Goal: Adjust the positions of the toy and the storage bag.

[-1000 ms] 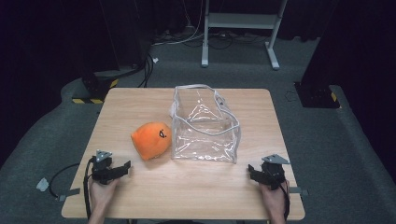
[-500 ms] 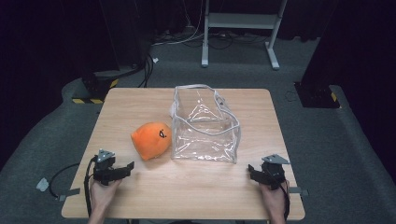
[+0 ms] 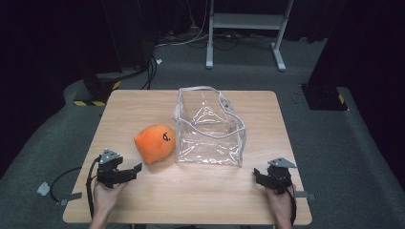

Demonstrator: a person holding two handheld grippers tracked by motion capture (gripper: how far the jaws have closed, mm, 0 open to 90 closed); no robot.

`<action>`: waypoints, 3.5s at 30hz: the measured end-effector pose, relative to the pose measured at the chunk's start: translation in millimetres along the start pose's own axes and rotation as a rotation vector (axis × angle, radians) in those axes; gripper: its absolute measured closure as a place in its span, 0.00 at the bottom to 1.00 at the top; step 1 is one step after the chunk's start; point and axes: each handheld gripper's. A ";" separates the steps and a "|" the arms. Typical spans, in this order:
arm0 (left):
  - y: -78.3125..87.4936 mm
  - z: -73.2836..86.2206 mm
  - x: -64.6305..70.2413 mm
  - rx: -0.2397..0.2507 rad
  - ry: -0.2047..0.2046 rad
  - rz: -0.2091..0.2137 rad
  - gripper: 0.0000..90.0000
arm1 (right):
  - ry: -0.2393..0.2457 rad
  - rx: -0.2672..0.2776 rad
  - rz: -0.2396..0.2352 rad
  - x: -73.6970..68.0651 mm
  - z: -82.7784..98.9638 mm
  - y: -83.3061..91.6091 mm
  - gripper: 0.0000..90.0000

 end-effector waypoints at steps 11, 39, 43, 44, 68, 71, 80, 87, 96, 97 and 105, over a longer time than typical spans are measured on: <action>-0.5 -22.3 22.8 -0.025 0.011 0.072 0.15 | 0.000 0.000 0.000 0.0 0.2 0.2 0.29; -20.1 -54.6 53.0 -0.052 -0.027 0.147 0.15 | 0.000 -0.001 -0.002 -0.1 0.2 0.2 0.29; -26.6 -60.7 58.5 -0.068 -0.048 0.153 0.15 | 0.001 -0.001 -0.002 0.0 0.2 0.2 0.29; -28.7 -62.3 59.8 -0.067 -0.047 0.154 0.15 | -0.001 -0.002 -0.002 -0.2 0.2 0.3 0.29; -69.7 -87.4 64.0 -0.134 -0.066 0.143 0.14 | 0.001 -0.001 -0.002 -0.1 0.2 0.3 0.29; -73.5 -90.7 64.7 -0.147 -0.075 0.138 0.13 | 0.001 -0.001 -0.002 -0.1 0.2 0.3 0.29; -88.8 -95.5 59.7 -0.167 -0.074 0.123 0.13 | 0.001 -0.001 -0.002 -0.1 0.2 0.3 0.29; -97.7 -99.4 53.7 -0.181 -0.074 0.113 0.12 | 0.001 -0.001 -0.002 -0.1 0.2 0.3 0.29; -103.9 -101.0 43.5 -0.176 -0.045 0.107 0.10 | 0.001 -0.001 -0.002 -0.2 0.2 0.3 0.29; -104.6 -101.4 42.4 -0.176 -0.040 0.109 0.10 | 0.001 -0.001 -0.002 -0.1 0.2 0.2 0.29; -120.0 -101.0 34.7 -0.250 -0.057 0.098 0.05 | 0.001 -0.001 -0.002 -0.1 0.2 0.2 0.29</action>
Point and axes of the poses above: each handheld gripper's, and its own axes: y roughly backward along the jaws, z roughly out of its underside, x roughly to its right, and after that the axes turned 15 degrees about z, right-handed
